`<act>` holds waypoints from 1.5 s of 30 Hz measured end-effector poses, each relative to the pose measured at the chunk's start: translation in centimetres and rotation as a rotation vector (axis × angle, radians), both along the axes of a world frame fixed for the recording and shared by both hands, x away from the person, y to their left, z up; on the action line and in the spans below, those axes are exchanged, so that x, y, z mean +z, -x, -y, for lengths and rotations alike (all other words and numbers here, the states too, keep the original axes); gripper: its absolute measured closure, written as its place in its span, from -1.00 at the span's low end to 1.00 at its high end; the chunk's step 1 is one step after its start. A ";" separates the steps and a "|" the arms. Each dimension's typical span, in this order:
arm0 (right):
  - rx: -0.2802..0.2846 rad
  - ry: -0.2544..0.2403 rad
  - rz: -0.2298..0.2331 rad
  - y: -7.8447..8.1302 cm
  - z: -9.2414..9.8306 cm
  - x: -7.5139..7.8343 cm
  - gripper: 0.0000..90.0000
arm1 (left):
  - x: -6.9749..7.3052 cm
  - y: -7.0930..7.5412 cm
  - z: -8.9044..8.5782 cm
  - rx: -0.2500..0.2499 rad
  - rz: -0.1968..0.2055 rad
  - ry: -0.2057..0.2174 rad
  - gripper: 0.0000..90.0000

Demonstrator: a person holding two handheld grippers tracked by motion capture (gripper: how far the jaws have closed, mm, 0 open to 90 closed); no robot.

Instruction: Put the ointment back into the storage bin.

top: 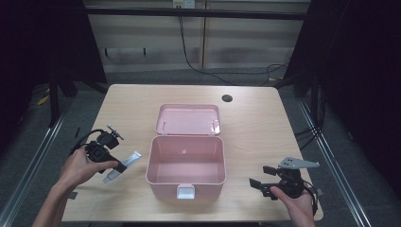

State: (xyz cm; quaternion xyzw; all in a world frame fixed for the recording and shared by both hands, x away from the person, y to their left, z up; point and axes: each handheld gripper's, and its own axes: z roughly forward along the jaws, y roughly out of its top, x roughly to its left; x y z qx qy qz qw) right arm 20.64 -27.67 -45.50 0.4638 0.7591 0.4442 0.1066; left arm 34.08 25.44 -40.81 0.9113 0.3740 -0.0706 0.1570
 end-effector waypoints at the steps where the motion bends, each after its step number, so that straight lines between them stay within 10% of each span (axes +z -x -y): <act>1: 0.000 0.001 0.000 0.0 0.0 0.0 -0.57 | 0.2 0.0 -0.1 -0.023 -0.005 0.001 0.56; 45: -0.004 0.001 0.001 0.0 0.0 0.0 -0.58 | 7.6 1.1 1.3 -0.138 0.052 0.098 0.56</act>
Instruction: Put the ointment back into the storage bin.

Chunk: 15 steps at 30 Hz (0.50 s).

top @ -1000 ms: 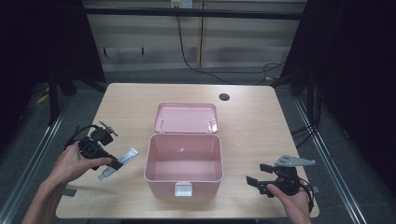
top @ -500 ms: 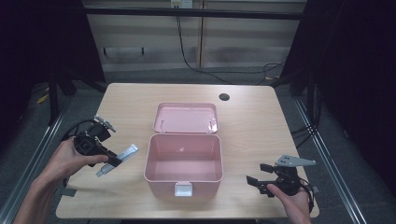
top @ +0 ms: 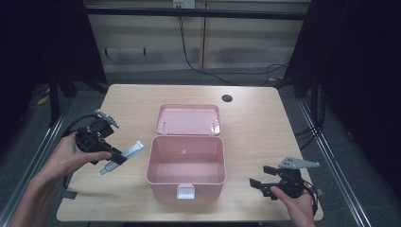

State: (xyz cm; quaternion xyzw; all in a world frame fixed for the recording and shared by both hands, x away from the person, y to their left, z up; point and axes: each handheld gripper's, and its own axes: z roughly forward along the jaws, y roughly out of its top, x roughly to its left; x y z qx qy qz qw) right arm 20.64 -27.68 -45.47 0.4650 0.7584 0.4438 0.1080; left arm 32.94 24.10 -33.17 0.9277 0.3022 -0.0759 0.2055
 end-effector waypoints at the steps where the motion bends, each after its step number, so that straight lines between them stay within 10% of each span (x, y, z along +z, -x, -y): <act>1: -0.001 0.001 0.000 0.0 0.0 0.0 -0.59 | 0.2 0.0 0.2 -0.008 0.001 -0.003 0.56; 15: -0.002 0.003 -0.004 0.0 0.0 0.0 -0.59 | 2.0 0.1 2.9 -0.085 0.021 0.009 0.56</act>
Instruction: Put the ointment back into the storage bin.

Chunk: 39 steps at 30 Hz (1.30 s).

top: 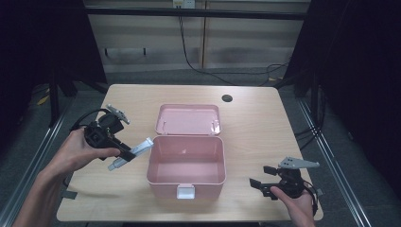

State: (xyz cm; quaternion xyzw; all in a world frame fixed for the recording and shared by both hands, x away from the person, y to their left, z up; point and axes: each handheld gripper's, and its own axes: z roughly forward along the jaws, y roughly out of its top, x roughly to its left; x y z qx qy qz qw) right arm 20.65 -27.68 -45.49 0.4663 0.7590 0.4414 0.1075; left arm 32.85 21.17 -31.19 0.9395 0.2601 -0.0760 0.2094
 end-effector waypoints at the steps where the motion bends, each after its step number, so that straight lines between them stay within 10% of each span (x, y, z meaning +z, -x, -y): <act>1: 0.001 -0.001 0.001 0.0 0.0 0.0 -0.59 | 0.1 0.0 0.3 -0.005 0.005 -0.002 0.56; 39: 0.002 -0.001 -0.002 0.0 0.0 0.0 -0.60 | -0.1 0.7 10.8 -0.203 0.026 -0.029 0.56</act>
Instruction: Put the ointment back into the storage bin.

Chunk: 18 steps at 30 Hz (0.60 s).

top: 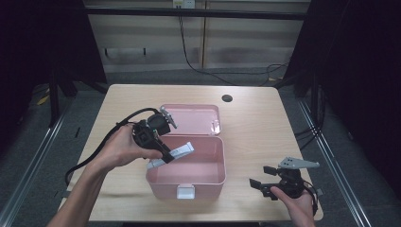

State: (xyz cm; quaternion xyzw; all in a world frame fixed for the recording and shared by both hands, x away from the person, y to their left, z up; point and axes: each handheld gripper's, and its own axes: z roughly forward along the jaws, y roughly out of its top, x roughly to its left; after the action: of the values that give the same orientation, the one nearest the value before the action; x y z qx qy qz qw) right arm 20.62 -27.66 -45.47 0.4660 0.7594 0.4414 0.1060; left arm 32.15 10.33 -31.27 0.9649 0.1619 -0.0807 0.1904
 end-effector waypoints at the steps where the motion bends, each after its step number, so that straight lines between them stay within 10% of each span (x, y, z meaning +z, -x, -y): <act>1: 0.001 0.000 -0.001 0.0 0.0 0.0 -0.60 | -0.2 0.0 0.3 -0.005 0.002 0.007 0.56; 18: 0.003 0.001 -0.004 -0.1 0.0 0.0 -0.60 | -3.5 -0.2 3.3 -0.073 -0.032 -0.054 0.56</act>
State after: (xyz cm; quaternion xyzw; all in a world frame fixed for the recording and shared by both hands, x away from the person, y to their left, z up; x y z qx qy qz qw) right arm 20.68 -27.61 -45.49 0.4656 0.7607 0.4402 0.1040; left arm 32.37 7.02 -34.77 0.9735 0.1316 -0.0987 0.1587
